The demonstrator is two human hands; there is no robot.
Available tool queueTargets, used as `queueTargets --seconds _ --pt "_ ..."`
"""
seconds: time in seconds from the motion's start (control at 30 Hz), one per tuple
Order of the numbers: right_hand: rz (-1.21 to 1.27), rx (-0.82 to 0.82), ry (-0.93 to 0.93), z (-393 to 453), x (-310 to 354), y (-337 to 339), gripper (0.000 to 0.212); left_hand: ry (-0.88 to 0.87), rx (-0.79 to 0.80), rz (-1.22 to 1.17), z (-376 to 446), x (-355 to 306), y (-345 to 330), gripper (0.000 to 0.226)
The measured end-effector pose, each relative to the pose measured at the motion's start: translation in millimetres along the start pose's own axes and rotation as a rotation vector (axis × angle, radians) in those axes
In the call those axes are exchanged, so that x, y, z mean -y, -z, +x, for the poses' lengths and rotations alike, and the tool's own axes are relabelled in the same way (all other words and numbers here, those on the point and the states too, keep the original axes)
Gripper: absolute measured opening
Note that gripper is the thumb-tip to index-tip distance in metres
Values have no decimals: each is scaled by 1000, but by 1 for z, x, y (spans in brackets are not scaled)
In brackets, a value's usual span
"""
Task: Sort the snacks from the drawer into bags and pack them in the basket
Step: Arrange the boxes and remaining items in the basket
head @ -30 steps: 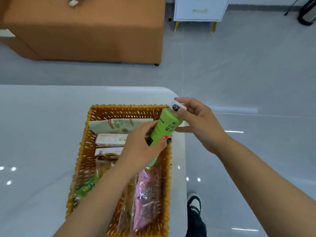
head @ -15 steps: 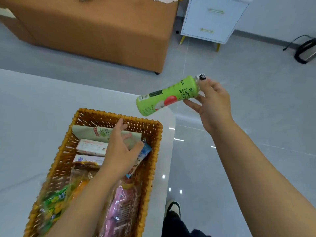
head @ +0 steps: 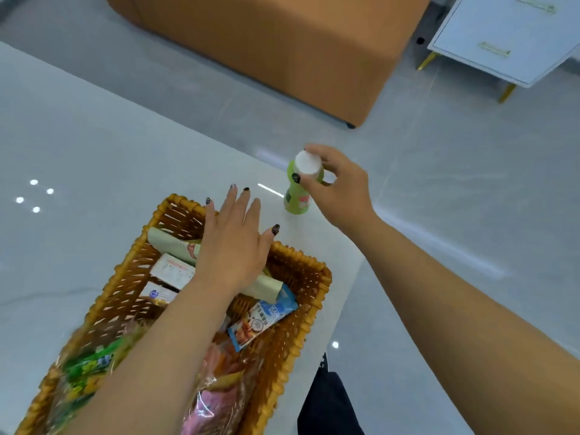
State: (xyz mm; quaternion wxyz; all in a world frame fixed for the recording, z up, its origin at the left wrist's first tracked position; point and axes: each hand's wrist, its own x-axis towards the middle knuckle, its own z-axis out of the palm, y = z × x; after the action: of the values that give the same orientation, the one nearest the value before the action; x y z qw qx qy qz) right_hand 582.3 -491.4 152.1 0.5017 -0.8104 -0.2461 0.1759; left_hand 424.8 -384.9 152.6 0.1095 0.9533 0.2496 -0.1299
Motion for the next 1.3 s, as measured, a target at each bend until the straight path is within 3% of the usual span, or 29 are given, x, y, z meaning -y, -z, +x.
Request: queueTargets --seconds 0.2,0.33,0.6,0.9,1.3 --pt "7 158 -14 -8 -13 -7 47 58 75 8 3 7 -12 89" --pt "-211 262 8 -10 -13 -6 53 81 133 16 6 6 -8 81" --pt "-293 110 -28 -15 -8 -11 53 74 139 33 4 5 -3 62" --pt "-212 96 -56 -29 -13 -16 63 49 138 57 4 5 0 57" --pt "-177 169 -106 -33 -15 -17 46 68 144 36 4 3 2 58"
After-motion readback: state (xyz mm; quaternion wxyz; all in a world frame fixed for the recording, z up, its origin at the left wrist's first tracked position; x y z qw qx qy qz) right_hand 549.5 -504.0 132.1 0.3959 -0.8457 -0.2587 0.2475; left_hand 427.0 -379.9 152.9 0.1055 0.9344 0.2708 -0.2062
